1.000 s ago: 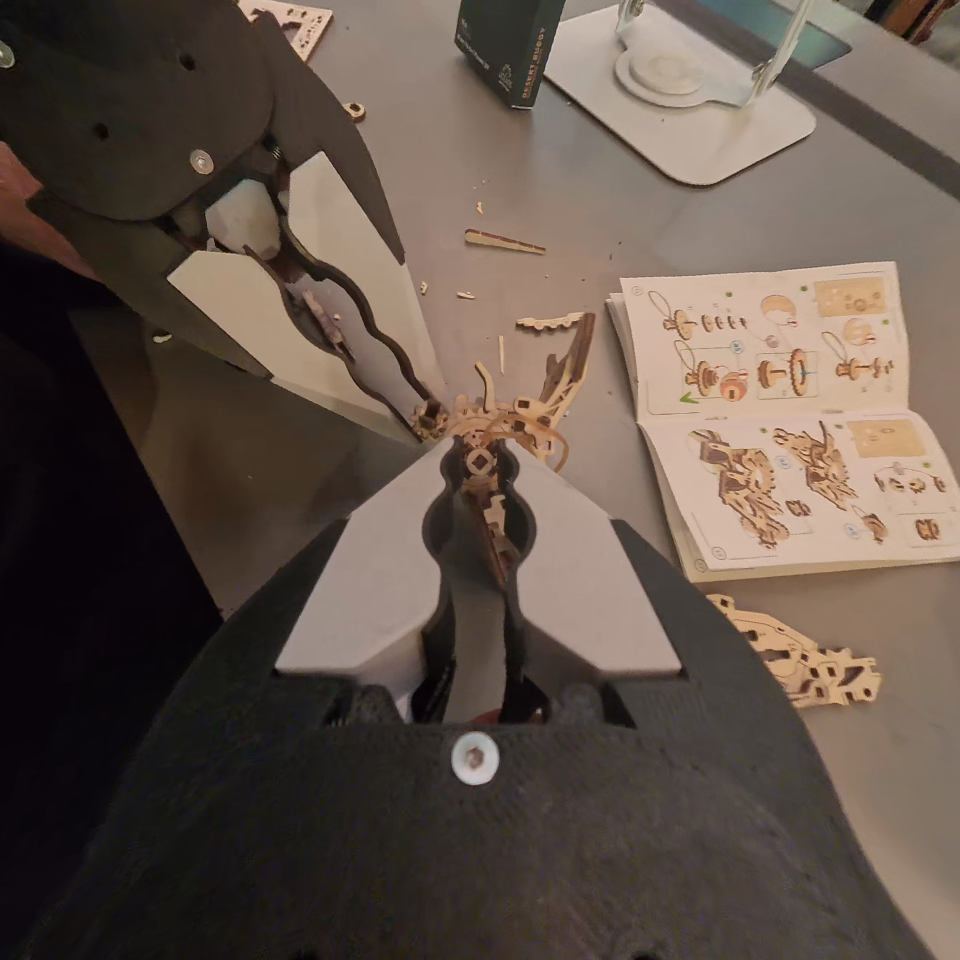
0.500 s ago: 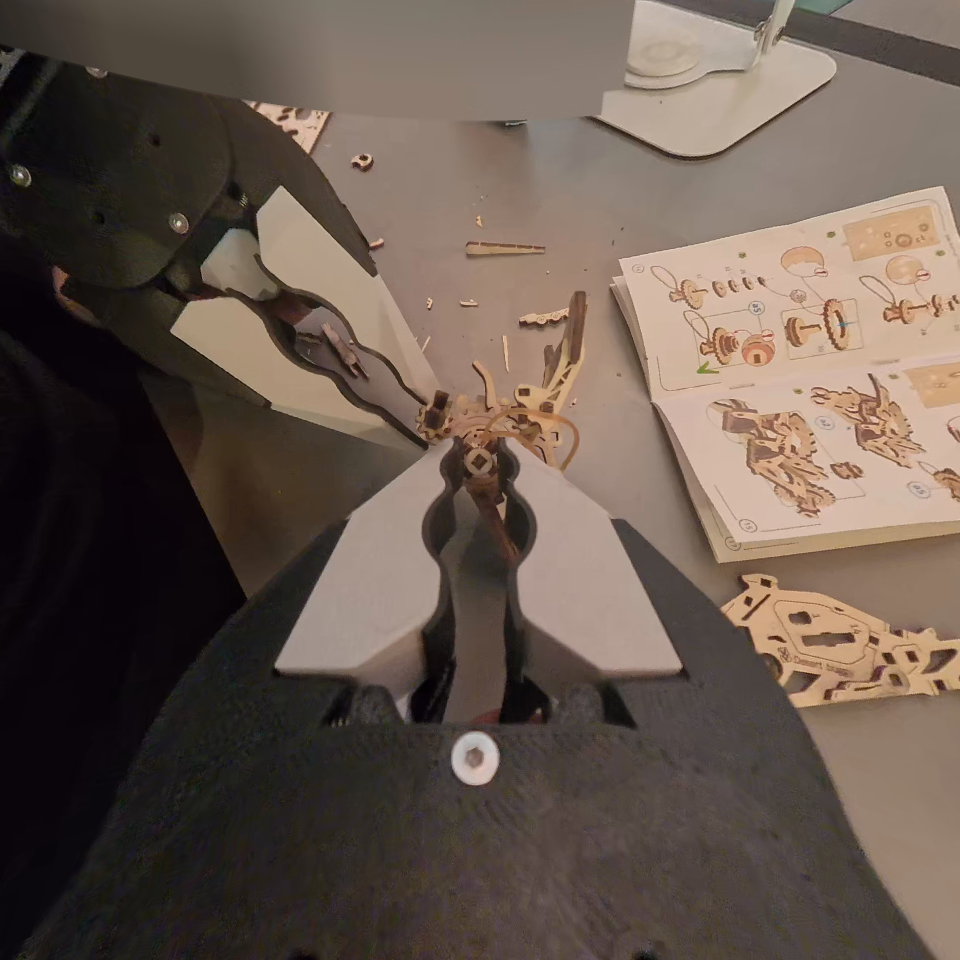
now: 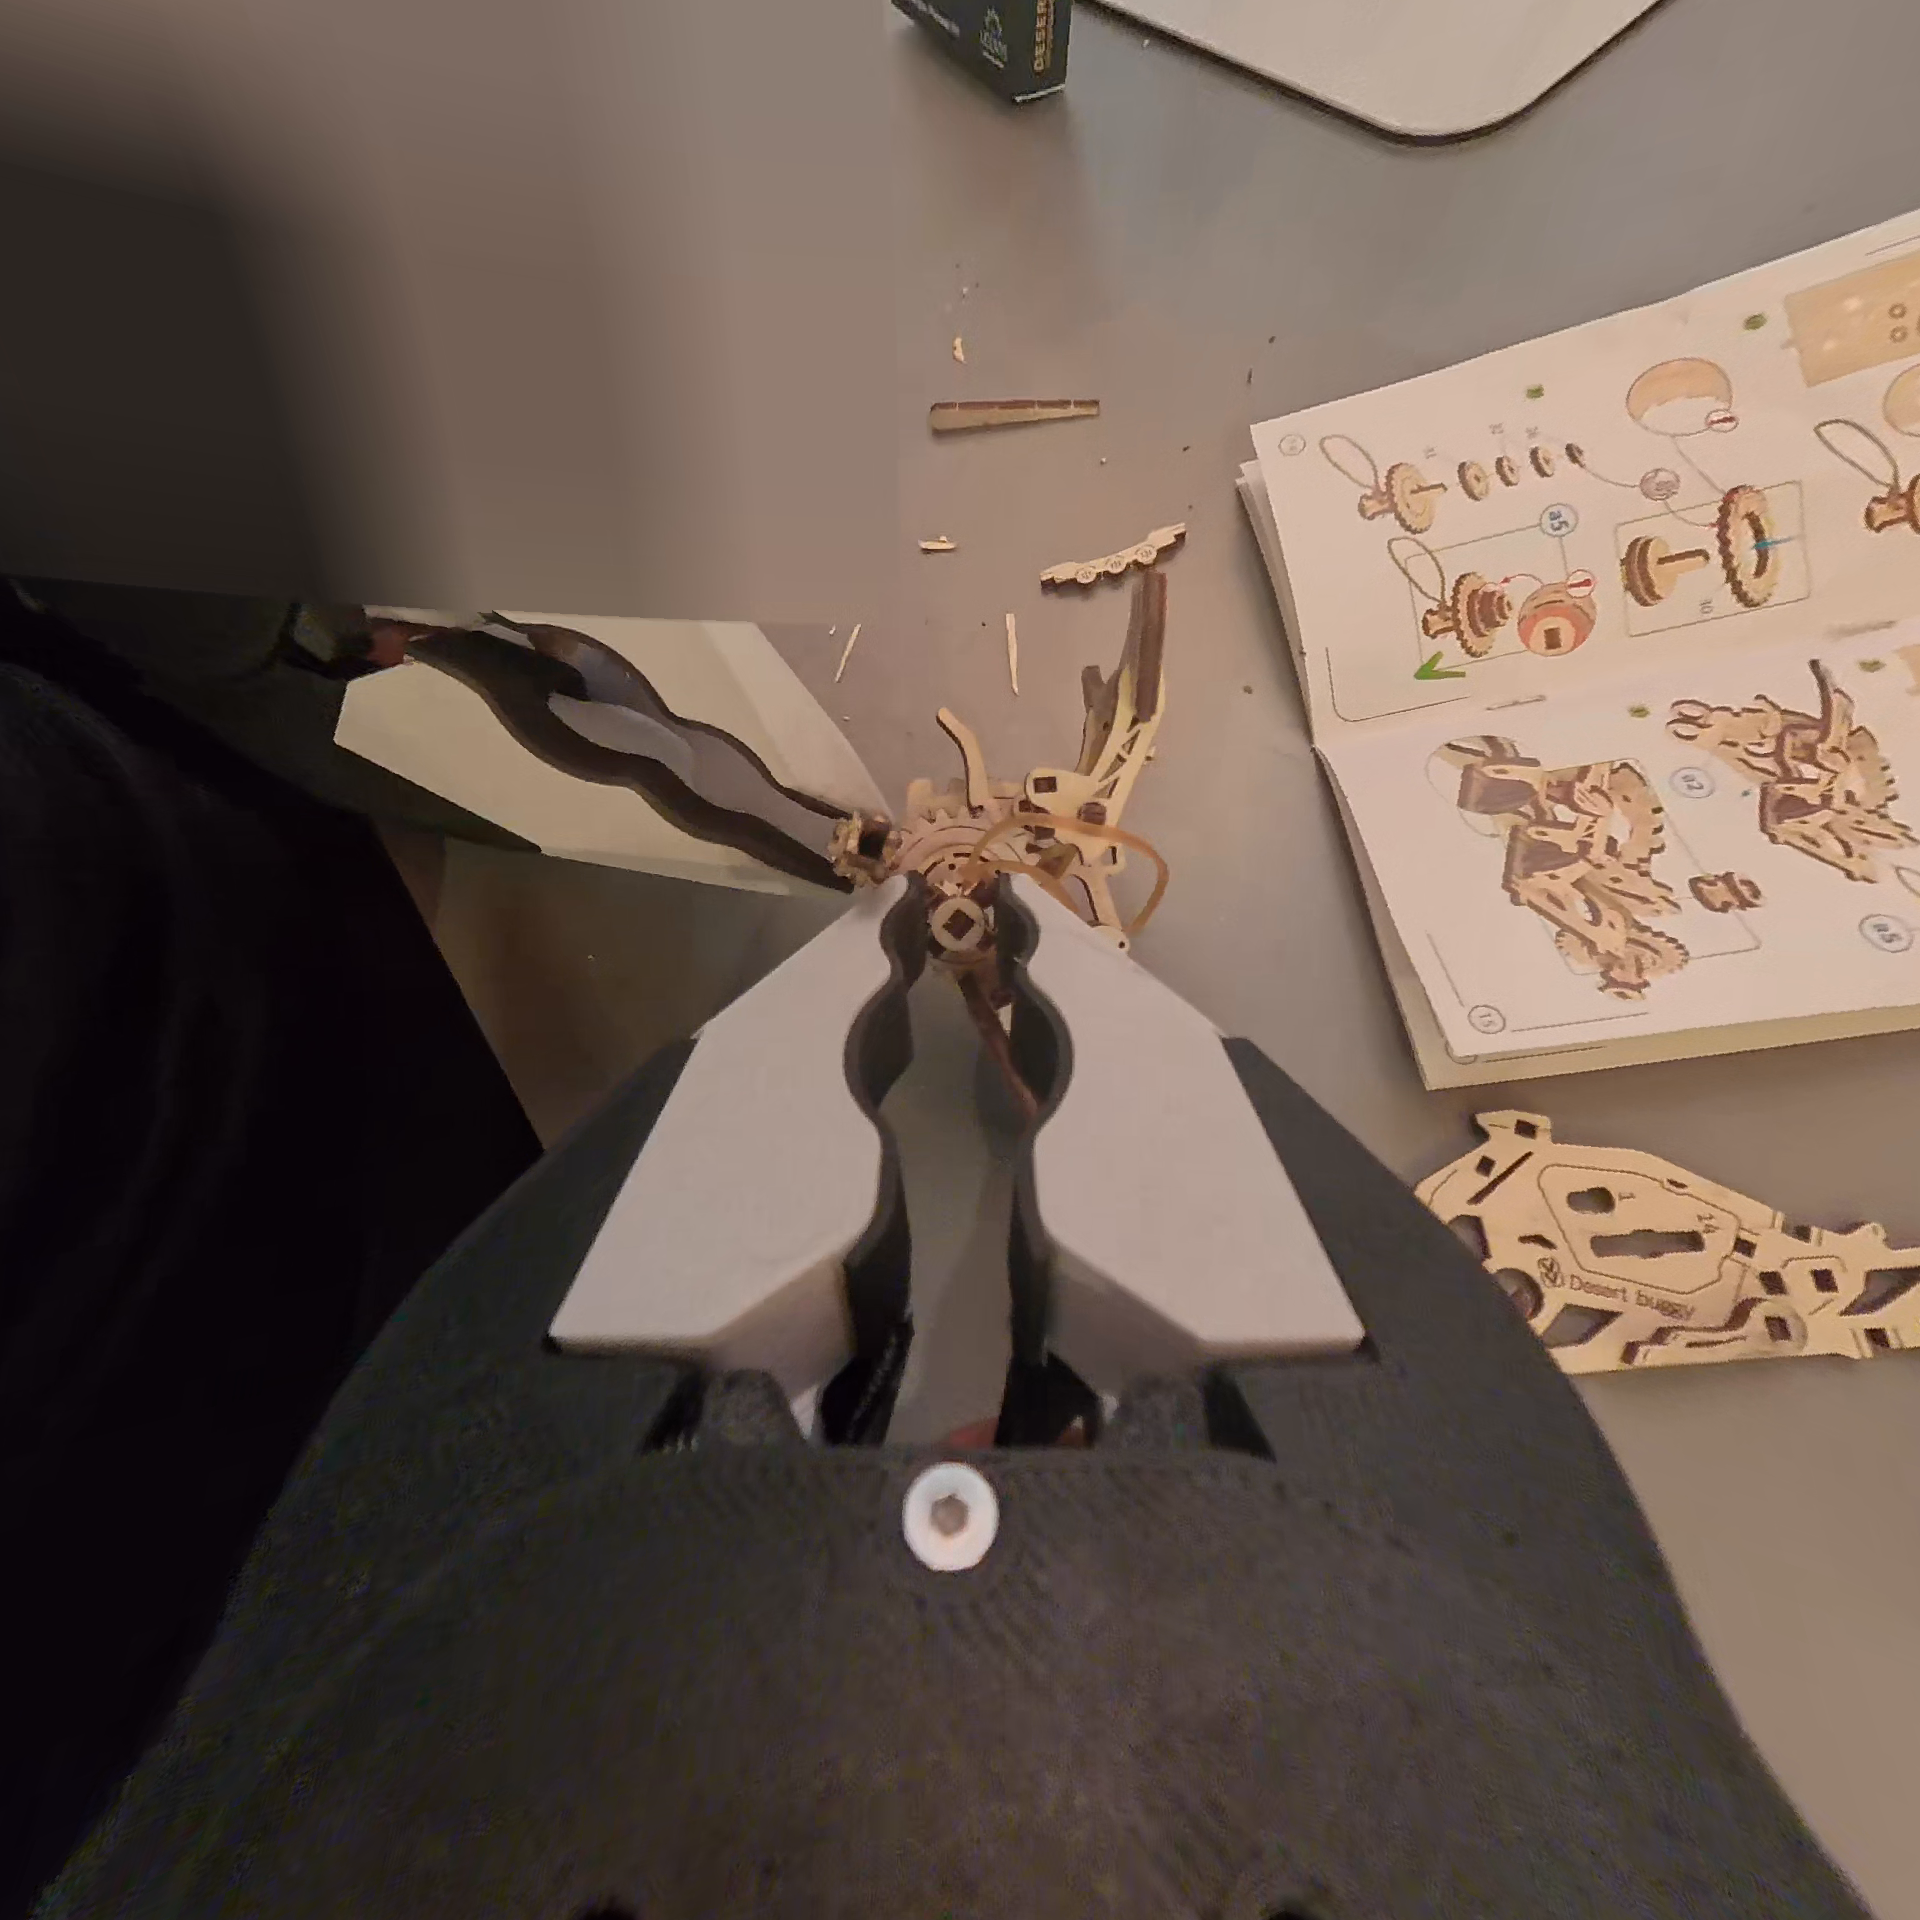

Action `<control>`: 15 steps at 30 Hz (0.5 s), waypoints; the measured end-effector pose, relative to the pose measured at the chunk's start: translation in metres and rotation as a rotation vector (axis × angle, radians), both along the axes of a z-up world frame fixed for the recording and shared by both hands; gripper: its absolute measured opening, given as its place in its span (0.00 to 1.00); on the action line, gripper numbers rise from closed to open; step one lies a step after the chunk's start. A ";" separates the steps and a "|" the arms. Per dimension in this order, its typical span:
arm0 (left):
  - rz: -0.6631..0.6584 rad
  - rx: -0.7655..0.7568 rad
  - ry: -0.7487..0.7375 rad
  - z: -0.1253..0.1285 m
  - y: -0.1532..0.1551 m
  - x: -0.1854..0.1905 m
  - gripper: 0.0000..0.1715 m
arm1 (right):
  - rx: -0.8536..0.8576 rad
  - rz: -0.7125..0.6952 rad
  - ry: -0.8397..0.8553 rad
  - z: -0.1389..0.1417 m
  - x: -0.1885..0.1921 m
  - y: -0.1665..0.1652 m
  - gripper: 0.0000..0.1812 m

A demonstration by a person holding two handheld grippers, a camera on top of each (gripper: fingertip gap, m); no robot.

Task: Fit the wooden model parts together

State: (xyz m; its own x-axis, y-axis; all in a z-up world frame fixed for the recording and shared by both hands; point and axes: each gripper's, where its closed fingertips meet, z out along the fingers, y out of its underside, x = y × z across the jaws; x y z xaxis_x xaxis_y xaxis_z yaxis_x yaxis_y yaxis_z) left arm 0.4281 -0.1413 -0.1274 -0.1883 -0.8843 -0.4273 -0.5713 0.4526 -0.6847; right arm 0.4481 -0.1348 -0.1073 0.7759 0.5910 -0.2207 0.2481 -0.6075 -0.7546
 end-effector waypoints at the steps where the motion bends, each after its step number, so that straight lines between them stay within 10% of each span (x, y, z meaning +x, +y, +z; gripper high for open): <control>1: 0.003 -0.014 -0.003 0.000 0.001 0.000 0.06 | 0.005 -0.001 0.017 0.000 0.000 0.001 0.05; 15: -0.023 0.044 -0.152 0.037 0.002 0.014 0.03 | 0.187 -0.102 0.377 0.020 0.013 -0.004 0.05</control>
